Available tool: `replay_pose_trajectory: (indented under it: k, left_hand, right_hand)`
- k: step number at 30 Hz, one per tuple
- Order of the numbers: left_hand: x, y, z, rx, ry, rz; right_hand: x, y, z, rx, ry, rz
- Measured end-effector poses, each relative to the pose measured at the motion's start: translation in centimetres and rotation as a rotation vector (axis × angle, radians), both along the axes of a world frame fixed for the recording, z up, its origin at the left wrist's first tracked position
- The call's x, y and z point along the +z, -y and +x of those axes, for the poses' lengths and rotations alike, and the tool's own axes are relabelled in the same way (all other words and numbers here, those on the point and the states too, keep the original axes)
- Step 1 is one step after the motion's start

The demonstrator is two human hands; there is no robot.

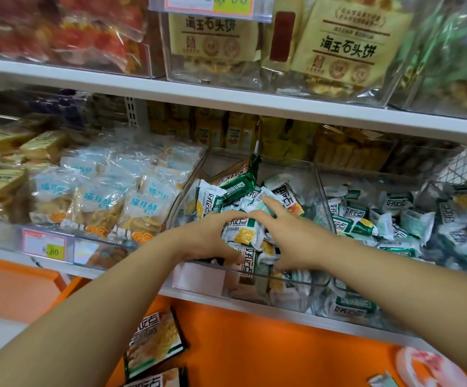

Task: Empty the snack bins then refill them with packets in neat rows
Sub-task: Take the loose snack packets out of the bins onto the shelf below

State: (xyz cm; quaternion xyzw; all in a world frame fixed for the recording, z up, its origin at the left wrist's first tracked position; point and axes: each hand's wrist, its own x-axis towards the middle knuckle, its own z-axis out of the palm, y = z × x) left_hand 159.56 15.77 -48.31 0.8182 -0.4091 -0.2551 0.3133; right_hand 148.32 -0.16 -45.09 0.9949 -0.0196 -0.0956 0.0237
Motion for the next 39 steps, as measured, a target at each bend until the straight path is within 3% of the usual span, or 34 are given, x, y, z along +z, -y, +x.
replay_pose_trajectory:
  k: [5,16,28,39]
  left_hand:
    - [0.0,0.0,0.2,0.0,0.01,0.041]
    - [0.6,-0.6,-0.3,0.064,0.032,-0.157]
    - [0.4,-0.8,0.4,0.141,-0.039,-0.067]
    - [-0.4,-0.5,0.3,0.233,-0.031,-0.134]
  right_hand:
    - [-1.1,-0.1,0.2,-0.004,0.055,0.017]
    - [0.3,0.4,0.7,-0.006,0.196,0.257]
    - [1.0,1.9,3.1,-0.082,0.014,0.391]
    - [-0.7,1.3,2.2,-0.113,0.133,0.465]
